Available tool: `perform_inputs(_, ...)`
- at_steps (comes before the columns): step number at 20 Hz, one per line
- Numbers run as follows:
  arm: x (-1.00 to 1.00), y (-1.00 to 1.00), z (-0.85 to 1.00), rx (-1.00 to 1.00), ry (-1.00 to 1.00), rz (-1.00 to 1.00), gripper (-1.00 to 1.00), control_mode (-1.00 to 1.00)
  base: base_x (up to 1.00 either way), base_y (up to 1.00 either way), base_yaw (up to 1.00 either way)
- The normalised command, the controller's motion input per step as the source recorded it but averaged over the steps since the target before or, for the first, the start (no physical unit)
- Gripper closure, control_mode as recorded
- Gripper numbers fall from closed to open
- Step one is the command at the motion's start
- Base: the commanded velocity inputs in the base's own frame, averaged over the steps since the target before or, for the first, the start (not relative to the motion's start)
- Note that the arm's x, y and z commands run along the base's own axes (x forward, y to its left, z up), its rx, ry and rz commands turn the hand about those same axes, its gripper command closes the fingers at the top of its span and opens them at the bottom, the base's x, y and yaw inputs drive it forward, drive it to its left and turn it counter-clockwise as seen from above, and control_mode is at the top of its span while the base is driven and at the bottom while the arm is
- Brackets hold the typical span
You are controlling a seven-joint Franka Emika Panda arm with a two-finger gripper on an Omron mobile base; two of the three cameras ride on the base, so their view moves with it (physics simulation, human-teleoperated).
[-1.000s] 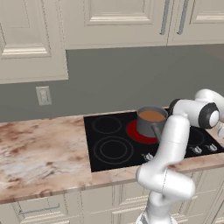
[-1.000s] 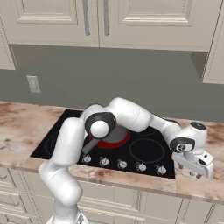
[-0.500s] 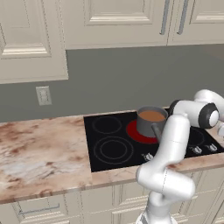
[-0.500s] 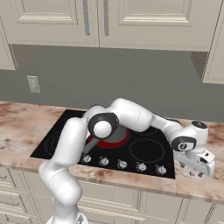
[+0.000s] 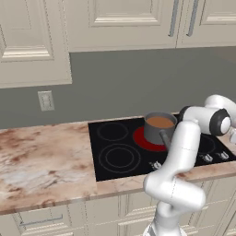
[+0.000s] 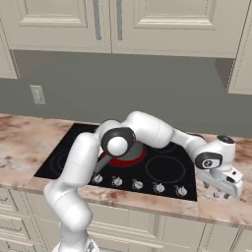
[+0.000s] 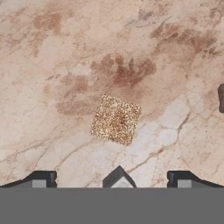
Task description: Pick up the sugar cube(s) and place them in the saucepan with hot chocolate.
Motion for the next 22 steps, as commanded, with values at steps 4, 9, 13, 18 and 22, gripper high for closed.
perform_inputs(4, -0.18, 0.00, -0.10, 0.00, 0.06, 0.00, -1.00, -1.00, 0.00, 0.00, 0.00)
perform_inputs(9, -0.09, 0.00, -0.08, 0.00, 0.02, 0.00, -1.00, -1.00, 0.00, 0.00, 0.00)
perform_inputs(13, 0.00, 0.00, -0.01, 0.00, 0.00, 0.00, -1.00, -1.00, 0.00, 0.00, 0.00)
perform_inputs(18, 0.00, 0.00, -0.05, 0.00, 0.01, 0.00, -1.00, -1.00, 0.00, 0.00, 0.00)
perform_inputs(22, 0.00, 0.00, -0.32, 0.01, 0.01, 0.00, -1.00, -1.00, 0.00, 0.00, 0.00)
